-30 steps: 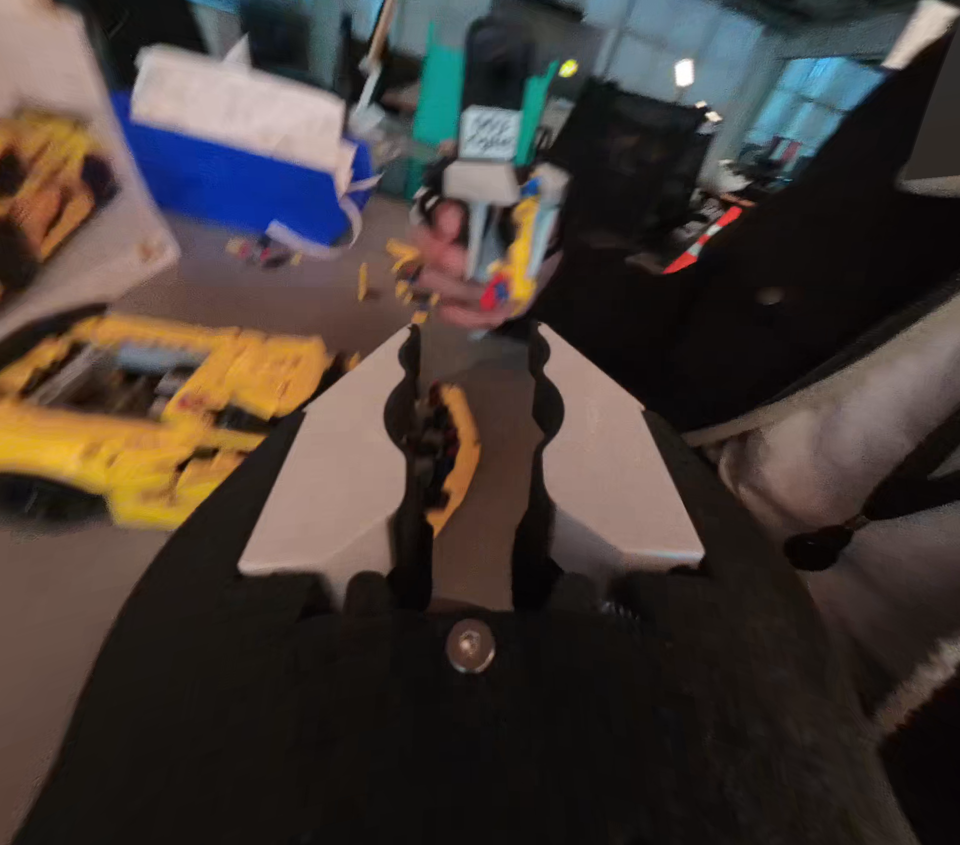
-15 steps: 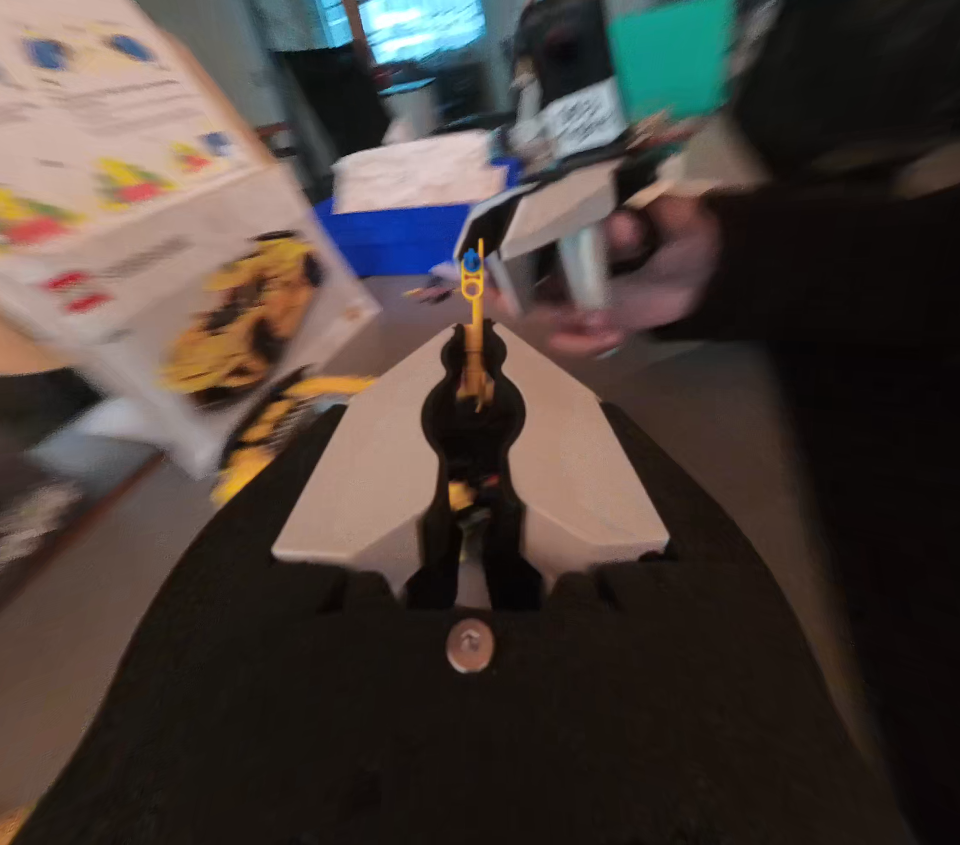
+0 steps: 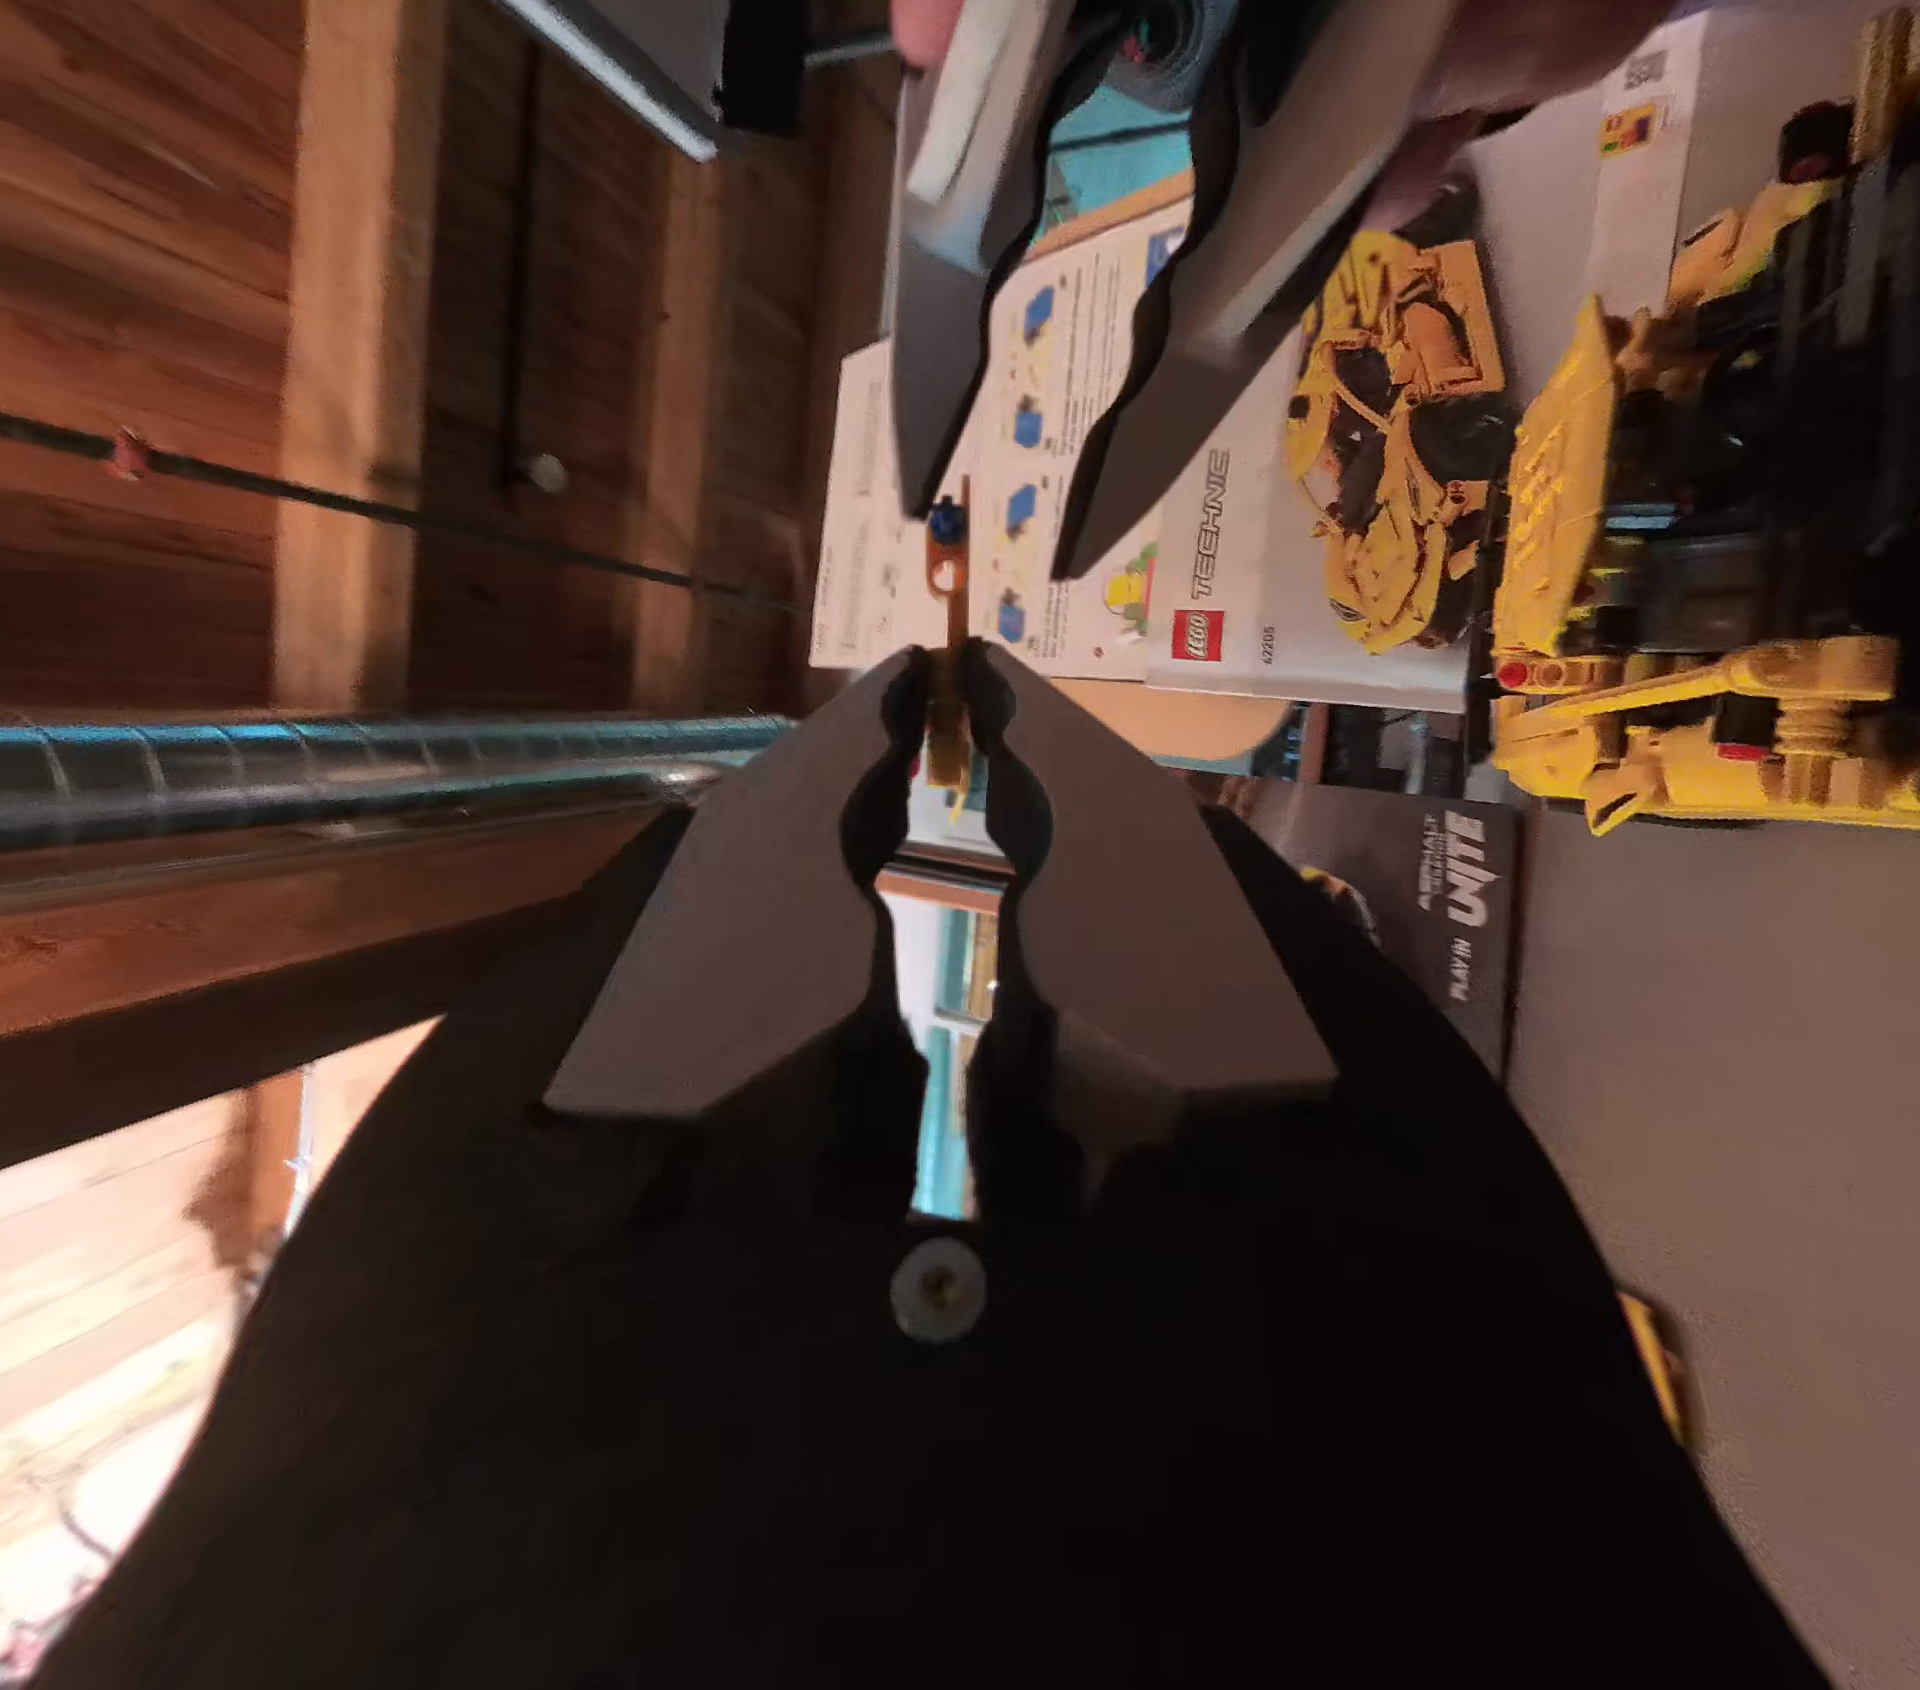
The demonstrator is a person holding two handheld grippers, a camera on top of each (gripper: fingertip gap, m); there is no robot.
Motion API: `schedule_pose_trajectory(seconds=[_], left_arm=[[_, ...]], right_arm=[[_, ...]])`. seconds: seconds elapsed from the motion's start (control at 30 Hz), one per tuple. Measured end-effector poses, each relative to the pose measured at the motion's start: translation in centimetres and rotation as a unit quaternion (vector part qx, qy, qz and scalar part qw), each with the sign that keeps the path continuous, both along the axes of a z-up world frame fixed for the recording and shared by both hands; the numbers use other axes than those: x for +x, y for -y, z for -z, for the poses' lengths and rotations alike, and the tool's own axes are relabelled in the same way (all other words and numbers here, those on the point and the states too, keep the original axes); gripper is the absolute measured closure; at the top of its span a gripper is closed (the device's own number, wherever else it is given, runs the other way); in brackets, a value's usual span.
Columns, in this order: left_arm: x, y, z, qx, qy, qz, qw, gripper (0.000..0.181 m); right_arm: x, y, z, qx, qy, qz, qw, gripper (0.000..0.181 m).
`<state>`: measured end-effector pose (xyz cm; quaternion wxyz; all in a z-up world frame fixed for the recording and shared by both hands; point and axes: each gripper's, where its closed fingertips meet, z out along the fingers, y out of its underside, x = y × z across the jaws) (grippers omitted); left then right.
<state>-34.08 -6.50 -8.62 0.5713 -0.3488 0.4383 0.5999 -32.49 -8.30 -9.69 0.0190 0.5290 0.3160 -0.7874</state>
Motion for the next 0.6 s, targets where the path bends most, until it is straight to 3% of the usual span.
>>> schedule_pose_trajectory(seconds=[0.07, 0.13, 0.5, 0.6], left_arm=[[0.3, -0.1, 0.3, 0.002, -0.016, -0.003, 1.000, 0.175], [0.2, -0.3, 0.4, 0.001, -0.016, -0.013, 1.000, 0.174], [-0.2, -1.1, 1.5, -0.048, 0.052, -0.038, 0.997, 0.174], [-2.9, -2.0, 0.5, -0.042, 0.103, -0.092, 0.990, 0.175]], right_arm=[[0.0, 0.1, -0.2, -0.013, -0.005, -0.003, 1.000, 0.163], [0.1, 0.3, -0.1, -0.008, -0.001, -0.008, 1.000, 0.177], [-0.1, 1.1, 1.5, 0.025, 0.053, -0.017, 0.998, 0.177], [-0.9, 5.4, 6.5, 0.153, 0.153, -0.071, 0.974, 0.177]])
